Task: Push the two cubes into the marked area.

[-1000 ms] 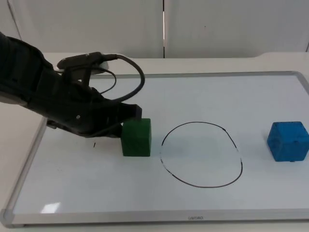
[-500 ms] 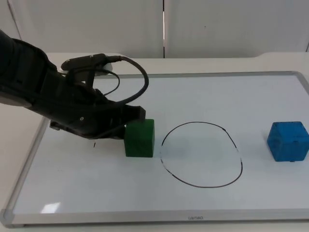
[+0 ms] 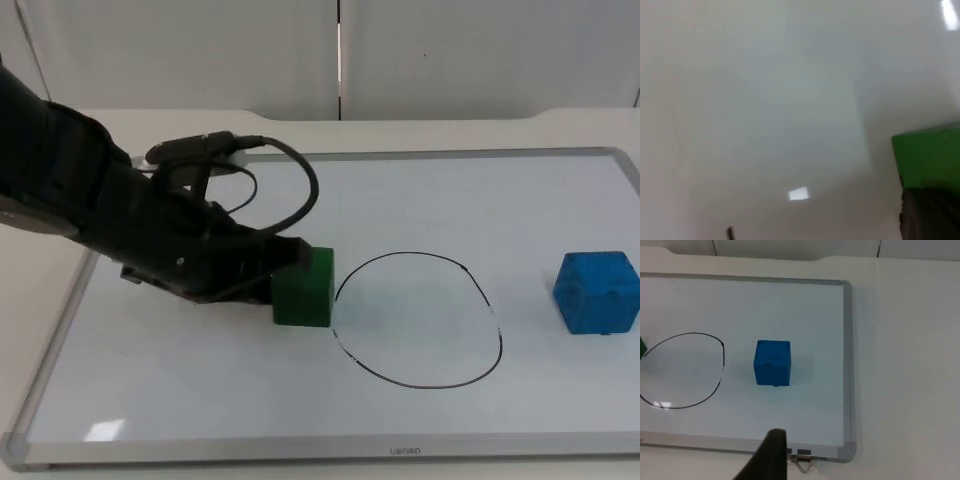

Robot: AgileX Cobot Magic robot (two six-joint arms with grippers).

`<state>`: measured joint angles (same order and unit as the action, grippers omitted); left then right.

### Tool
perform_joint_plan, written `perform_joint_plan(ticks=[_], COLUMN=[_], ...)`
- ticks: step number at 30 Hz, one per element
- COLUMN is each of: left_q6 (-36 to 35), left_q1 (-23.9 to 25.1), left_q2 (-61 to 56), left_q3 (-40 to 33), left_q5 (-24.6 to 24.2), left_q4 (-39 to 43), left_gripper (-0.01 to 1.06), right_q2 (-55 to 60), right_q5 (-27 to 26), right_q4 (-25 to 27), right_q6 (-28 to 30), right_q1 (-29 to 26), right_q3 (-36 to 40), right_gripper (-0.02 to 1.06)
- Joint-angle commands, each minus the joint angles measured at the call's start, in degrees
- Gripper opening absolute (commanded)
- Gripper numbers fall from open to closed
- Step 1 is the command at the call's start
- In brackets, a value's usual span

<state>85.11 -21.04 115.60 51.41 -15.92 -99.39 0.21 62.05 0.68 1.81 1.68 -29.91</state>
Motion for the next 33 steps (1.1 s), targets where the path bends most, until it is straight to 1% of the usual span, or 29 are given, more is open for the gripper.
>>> perform_joint_plan(ticks=[1, 8, 33], left_q6=[0.2, 0.2, 0.1], left_q1=[-0.5, -2.4, -2.7], left_q2=[-0.1, -0.1, 0.3], left_q3=[0.7, 1.0, 2.7], left_q5=[-1.8, -0.7, -1.5], left_q4=[-0.6, -0.6, -0.6], left_gripper=[0.0, 0.0, 0.0], right_q2=[-0.2, -0.2, -0.2], right_q5=[-0.2, -0.3, -0.3], right_q4=[0.2, 0.2, 0.3], right_q6=[0.0, 0.0, 0.0], right_q1=[0.0, 0.0, 0.0], right_q3=[0.4, 0.4, 0.4], right_gripper=[1.05, 1.05, 1.05])
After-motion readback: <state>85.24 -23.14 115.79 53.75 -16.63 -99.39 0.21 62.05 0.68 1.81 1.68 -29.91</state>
